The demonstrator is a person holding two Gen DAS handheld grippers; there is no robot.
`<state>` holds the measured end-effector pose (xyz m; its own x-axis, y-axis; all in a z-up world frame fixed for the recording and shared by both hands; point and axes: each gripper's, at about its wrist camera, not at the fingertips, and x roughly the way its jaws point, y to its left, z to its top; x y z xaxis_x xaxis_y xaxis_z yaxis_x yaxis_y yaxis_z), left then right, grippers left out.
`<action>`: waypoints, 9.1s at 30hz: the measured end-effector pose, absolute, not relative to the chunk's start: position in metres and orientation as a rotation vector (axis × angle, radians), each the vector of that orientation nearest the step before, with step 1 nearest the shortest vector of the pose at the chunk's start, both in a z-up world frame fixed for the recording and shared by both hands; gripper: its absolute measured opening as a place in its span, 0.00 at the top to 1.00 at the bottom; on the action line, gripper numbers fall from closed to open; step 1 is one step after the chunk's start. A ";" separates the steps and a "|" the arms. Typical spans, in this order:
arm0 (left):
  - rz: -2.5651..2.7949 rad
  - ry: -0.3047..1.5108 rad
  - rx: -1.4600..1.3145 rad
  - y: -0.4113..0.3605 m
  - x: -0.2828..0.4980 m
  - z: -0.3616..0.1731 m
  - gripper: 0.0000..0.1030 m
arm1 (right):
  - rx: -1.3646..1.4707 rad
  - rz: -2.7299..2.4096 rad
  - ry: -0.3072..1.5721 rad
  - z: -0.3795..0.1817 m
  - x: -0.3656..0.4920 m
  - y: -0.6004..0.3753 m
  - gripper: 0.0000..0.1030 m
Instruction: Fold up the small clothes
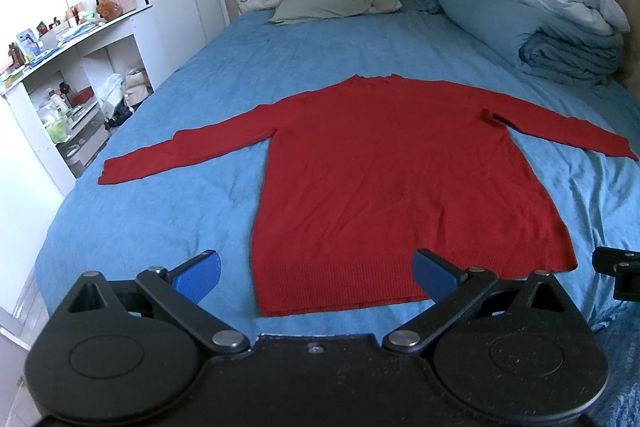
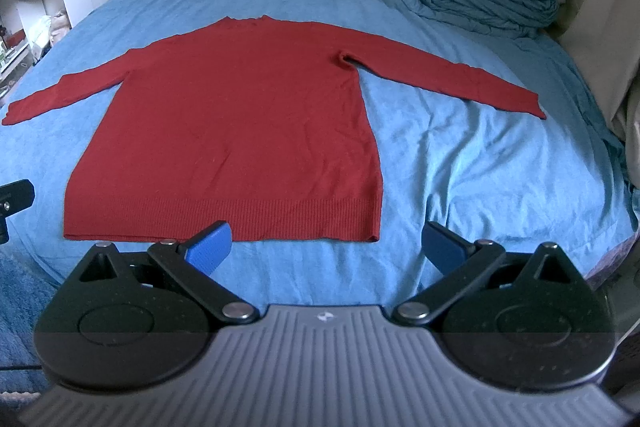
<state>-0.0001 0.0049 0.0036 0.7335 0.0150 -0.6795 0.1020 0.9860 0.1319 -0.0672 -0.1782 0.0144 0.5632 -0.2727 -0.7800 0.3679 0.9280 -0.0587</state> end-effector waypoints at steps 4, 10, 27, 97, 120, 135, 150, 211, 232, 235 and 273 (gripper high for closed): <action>-0.047 0.746 0.159 0.006 -0.001 0.004 0.00 | 0.113 -0.376 0.895 0.015 -0.067 -0.177 0.00; -0.049 0.747 0.160 0.006 -0.002 0.005 0.00 | 0.111 -0.373 0.889 0.015 -0.068 -0.176 0.00; -0.206 0.603 0.138 -0.043 0.063 0.048 0.00 | 0.069 -0.416 0.747 0.048 -0.035 -0.232 0.00; -0.216 1.041 0.153 -0.091 0.463 -0.162 0.00 | 0.628 0.057 0.709 -0.128 0.454 -0.333 0.81; -0.355 0.969 -0.017 -0.073 0.468 -0.152 0.12 | 0.413 -0.052 0.687 -0.103 0.348 -0.343 0.00; -0.303 0.936 -0.012 -0.126 0.486 -0.154 0.94 | 0.243 -0.073 0.710 -0.173 0.278 -0.331 0.00; -0.028 0.726 -0.024 -0.010 0.450 -0.129 0.94 | 0.265 -0.094 0.711 -0.173 0.283 -0.334 0.00; -0.021 0.726 0.181 0.041 0.418 -0.167 0.26 | 0.004 -0.438 0.604 -0.150 0.275 -0.314 0.17; -0.211 0.627 0.147 0.016 0.449 -0.133 0.83 | -0.068 -0.394 0.541 -0.139 0.289 -0.294 0.16; -0.104 0.594 0.270 0.013 0.437 -0.144 0.61 | -0.061 -0.387 0.548 -0.142 0.290 -0.295 0.16; -0.103 0.634 -0.053 0.108 0.337 -0.054 0.00 | 0.012 -0.103 0.555 -0.074 0.272 -0.232 0.00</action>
